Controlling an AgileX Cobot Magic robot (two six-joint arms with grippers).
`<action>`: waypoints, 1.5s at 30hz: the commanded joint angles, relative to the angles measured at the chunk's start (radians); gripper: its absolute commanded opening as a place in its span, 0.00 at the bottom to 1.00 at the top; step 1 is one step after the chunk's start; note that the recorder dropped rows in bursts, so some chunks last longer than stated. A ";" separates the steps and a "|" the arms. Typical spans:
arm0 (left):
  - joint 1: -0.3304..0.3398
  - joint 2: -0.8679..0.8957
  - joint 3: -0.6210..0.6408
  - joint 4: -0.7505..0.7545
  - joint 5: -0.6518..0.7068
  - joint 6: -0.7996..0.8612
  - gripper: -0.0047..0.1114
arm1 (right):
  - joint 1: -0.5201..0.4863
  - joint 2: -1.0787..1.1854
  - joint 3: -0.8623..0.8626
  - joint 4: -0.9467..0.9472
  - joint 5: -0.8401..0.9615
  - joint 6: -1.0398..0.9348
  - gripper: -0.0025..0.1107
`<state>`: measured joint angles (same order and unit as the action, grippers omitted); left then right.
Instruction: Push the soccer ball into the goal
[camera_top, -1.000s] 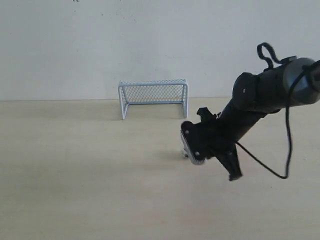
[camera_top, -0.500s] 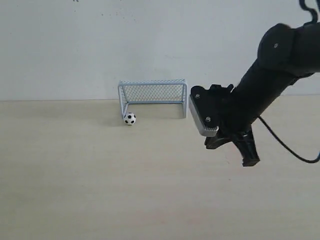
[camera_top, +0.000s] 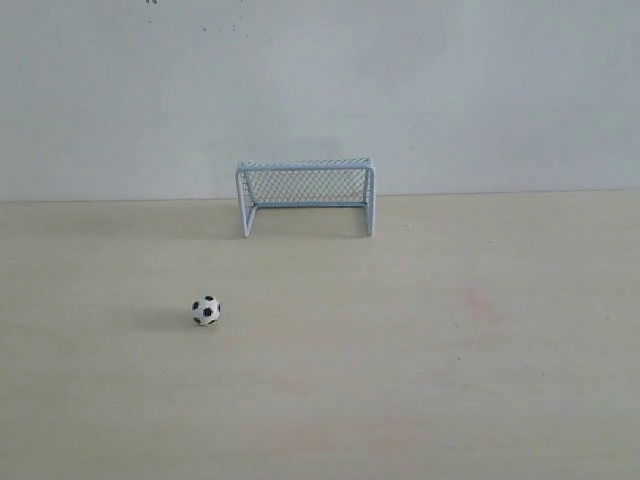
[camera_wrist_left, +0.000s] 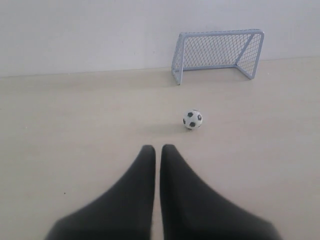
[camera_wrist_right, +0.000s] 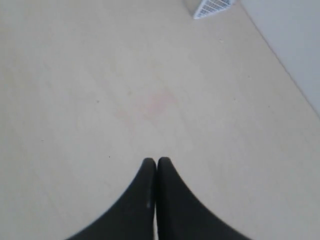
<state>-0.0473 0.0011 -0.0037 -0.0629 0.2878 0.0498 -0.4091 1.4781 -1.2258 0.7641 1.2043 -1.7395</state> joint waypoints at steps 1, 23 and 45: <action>0.004 -0.001 0.004 -0.007 -0.002 0.004 0.08 | -0.120 -0.128 0.176 0.112 0.017 -0.030 0.02; 0.004 -0.001 0.004 -0.007 -0.002 0.004 0.08 | -0.137 -0.700 0.600 0.243 0.017 0.173 0.02; 0.004 -0.001 0.004 -0.007 -0.002 0.004 0.08 | 0.024 -0.738 0.600 0.283 -0.026 0.247 0.02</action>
<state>-0.0473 0.0011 -0.0037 -0.0629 0.2878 0.0498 -0.4668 0.7674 -0.6275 1.0307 1.2114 -1.5052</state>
